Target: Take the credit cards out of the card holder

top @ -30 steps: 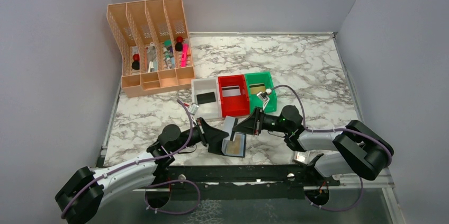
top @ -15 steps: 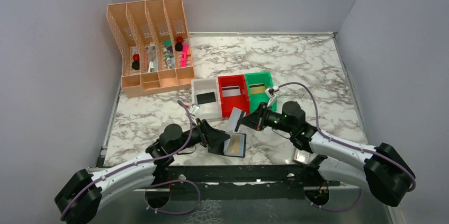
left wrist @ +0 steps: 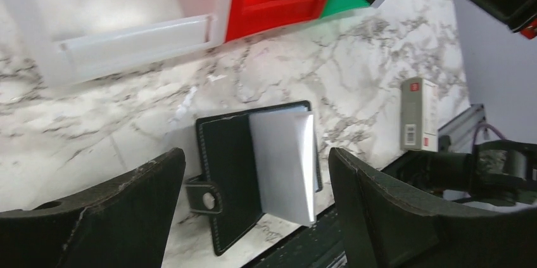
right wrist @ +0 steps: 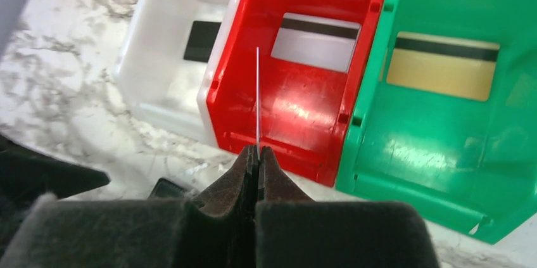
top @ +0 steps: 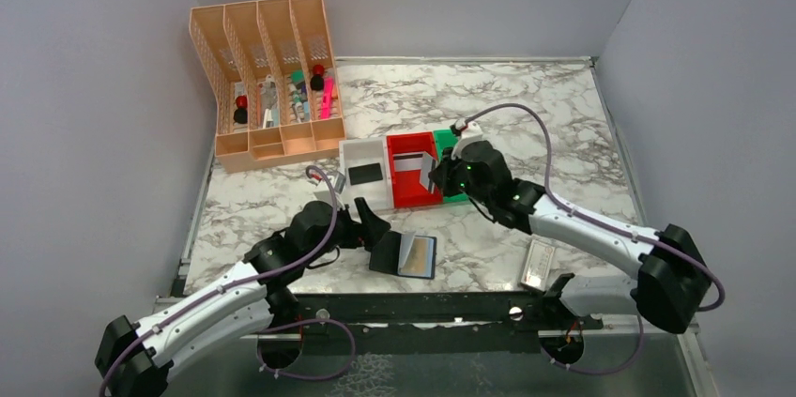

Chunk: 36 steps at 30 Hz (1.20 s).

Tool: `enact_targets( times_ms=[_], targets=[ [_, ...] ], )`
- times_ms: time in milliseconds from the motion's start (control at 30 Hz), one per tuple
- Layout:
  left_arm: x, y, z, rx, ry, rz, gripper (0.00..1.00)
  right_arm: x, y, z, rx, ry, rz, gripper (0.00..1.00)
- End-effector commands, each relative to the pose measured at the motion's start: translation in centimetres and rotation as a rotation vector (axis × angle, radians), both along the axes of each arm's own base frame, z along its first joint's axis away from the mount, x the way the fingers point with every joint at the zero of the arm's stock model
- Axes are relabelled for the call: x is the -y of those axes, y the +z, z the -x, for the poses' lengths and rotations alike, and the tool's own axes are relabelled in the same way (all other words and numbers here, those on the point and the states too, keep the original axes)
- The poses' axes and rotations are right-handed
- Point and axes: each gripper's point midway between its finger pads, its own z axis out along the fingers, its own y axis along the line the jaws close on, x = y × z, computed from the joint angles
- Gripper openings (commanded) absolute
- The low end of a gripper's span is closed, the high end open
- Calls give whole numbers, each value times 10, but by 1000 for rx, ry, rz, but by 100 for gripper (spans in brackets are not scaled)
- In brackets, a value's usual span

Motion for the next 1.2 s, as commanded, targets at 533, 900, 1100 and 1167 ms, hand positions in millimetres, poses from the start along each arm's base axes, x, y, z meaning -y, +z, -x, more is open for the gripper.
enact_targets(
  times_ms=[533,900,1100,1167],
  targets=[
    [-44,-2,8,42,121,-35,98,-25,-35,-93,293,-46,725,1],
    [-42,-3,10,48,109,-15,98,-24,-63,-117,368,-68,917,5],
    [-42,-4,9,51,107,-25,98,-31,-81,-121,383,-22,952,6],
    [-42,-5,9,50,105,-30,98,-31,-89,-121,372,-11,969,7]
  ],
)
